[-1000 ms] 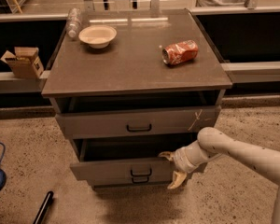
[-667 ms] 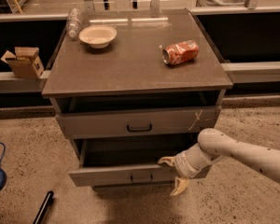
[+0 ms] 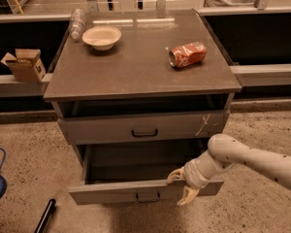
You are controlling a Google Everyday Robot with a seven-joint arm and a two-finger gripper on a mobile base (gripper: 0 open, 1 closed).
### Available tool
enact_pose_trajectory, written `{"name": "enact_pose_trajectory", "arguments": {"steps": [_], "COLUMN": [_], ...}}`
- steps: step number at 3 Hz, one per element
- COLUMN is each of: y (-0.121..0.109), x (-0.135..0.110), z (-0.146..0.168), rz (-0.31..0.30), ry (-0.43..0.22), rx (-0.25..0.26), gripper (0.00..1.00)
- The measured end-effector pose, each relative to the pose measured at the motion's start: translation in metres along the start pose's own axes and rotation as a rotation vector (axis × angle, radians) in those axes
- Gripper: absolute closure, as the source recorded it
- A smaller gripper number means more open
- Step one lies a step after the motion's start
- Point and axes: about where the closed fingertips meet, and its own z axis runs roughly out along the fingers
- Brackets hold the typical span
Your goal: Open middle drawer
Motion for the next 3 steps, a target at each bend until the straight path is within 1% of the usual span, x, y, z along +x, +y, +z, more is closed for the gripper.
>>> {"name": "enact_pose_trajectory", "arguments": {"steps": [1, 2, 3], "y": [-0.006, -0.015, -0.023], "x": [-0.002, -0.004, 0.007], "z": [0.003, 0.019, 0.045], "rz": [-0.017, -0.025, 0.016], "ry": [-0.006, 0.030, 0.043], "rx": [-0.013, -0.022, -0.008], "gripper": [0.38, 0.24, 0.25]}}
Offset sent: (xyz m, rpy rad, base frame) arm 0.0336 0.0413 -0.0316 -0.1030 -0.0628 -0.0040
